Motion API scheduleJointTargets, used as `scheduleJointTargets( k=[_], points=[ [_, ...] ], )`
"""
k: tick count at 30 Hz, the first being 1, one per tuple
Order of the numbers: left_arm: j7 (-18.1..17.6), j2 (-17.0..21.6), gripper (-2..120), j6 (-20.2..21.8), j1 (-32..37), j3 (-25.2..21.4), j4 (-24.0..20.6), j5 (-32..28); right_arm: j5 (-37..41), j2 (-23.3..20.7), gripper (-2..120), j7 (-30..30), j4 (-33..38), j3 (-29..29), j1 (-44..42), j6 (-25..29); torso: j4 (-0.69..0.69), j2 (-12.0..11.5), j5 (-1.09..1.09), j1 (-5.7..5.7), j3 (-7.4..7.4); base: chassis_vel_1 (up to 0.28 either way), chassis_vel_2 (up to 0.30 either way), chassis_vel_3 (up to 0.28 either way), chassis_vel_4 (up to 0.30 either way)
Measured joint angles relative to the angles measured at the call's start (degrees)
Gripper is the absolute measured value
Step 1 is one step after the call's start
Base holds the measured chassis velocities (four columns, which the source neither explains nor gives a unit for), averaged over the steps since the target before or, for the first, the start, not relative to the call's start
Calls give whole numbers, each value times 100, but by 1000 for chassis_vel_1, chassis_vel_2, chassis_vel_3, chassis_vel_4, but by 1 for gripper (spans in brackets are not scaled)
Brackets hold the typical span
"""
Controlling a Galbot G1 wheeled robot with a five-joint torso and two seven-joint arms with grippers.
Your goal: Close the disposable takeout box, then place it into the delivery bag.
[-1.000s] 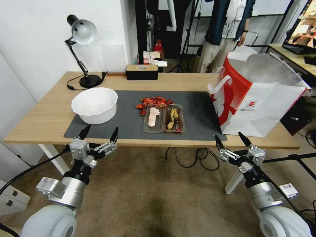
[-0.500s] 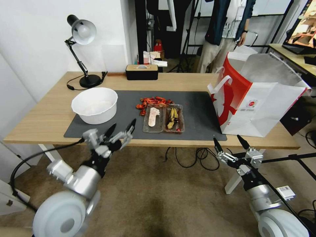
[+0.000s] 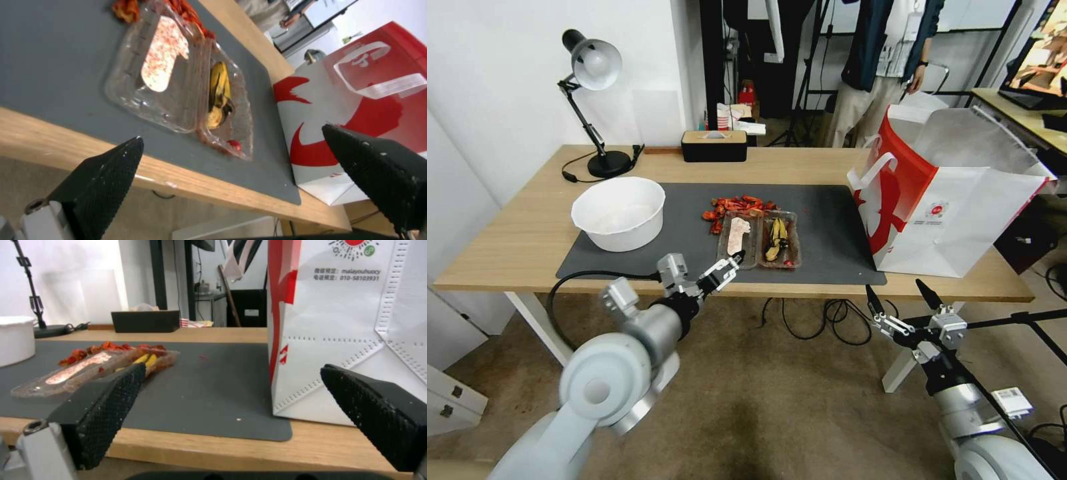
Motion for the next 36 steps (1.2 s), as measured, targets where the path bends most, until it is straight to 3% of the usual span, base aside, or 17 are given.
scheduleJointTargets(
  k=[5,16,36],
  points=[
    [-208,-220,100,-224,-451,316,276,-88,-111,111,100,3,48,57,-79,18,0,0,1,0,-1,0,0,0,0],
    [-213,-672,100,-367,-506,764,753,123,-215,227,100,9,72,127,-154,39,1,0,1,0,-1,0,0,0,0],
    [-182,-1138,100,-372,-943,1012,1564,156,-214,176,100,21,-33,180,-117,43,0,0,0,0,-1,0,0,0,0]
  ],
)
